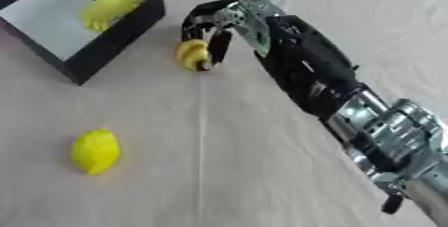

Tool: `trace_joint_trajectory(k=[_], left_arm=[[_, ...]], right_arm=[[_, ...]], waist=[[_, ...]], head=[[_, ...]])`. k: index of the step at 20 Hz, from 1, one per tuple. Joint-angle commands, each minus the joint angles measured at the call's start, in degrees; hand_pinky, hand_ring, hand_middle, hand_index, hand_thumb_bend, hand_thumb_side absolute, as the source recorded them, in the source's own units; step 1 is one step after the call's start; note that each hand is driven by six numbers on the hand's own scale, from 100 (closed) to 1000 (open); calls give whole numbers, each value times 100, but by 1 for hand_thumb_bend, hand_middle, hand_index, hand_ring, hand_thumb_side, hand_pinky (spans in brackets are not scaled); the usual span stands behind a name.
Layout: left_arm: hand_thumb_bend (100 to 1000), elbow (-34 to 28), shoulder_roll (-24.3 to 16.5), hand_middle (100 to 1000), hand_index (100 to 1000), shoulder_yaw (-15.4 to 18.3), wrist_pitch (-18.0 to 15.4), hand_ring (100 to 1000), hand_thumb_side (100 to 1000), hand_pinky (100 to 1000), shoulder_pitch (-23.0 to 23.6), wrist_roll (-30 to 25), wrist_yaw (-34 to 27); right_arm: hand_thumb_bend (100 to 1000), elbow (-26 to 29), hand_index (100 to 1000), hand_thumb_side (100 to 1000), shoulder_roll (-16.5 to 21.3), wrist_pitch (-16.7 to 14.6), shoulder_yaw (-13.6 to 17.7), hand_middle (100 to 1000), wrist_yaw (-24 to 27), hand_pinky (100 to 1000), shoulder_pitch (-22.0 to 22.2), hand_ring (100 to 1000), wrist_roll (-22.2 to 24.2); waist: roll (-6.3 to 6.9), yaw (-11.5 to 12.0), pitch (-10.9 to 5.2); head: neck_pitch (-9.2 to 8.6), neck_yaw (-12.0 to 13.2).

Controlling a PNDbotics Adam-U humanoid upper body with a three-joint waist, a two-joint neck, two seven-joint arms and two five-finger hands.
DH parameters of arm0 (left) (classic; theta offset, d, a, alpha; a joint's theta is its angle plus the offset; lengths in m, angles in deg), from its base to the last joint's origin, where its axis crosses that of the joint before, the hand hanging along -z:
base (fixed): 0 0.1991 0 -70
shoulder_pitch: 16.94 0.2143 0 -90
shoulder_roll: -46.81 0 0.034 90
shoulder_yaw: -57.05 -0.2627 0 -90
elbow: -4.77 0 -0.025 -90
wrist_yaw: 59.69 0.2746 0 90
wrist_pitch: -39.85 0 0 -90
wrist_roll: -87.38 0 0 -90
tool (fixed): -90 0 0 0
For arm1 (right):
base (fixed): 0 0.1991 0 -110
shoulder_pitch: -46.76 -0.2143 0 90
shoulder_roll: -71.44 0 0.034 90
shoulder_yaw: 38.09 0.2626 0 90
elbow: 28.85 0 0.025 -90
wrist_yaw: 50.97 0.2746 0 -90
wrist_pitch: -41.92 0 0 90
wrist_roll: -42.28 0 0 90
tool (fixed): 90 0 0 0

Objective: Pick up objects on the table and place them in the box.

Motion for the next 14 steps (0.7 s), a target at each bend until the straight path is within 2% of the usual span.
trace_joint_trajectory(k=[1,8,11,12,14], left_arm=[[150,-71,-36,778,781,1,-4,773,867,883,-45,-22,0],[154,-67,-38,778,779,-1,1,773,869,884,-39,-36,-9],[155,-64,-49,779,778,3,3,773,868,884,-28,-37,-12],[155,-64,-53,779,778,4,4,773,868,884,-23,-37,-13],[156,-62,-60,779,778,7,7,774,868,884,-15,-37,-13]], right_arm=[[395,-170,769,100,-30,48,31,608,-74,764,-28,702,-236],[403,-213,645,100,-39,113,64,493,124,704,-37,587,-727],[390,-6,609,100,55,142,-1,474,252,703,-86,572,-789],[354,109,602,115,99,136,-38,471,303,702,-118,568,-784],[385,346,592,113,193,136,-113,466,411,702,-179,563,-744]], waist=[[50,15,-33],[44,6,-47],[36,-12,-76],[32,-21,-88],[26,-37,-111]], head=[[-59,-19],[-67,-16],[-52,-6],[-46,-4],[-40,2]])
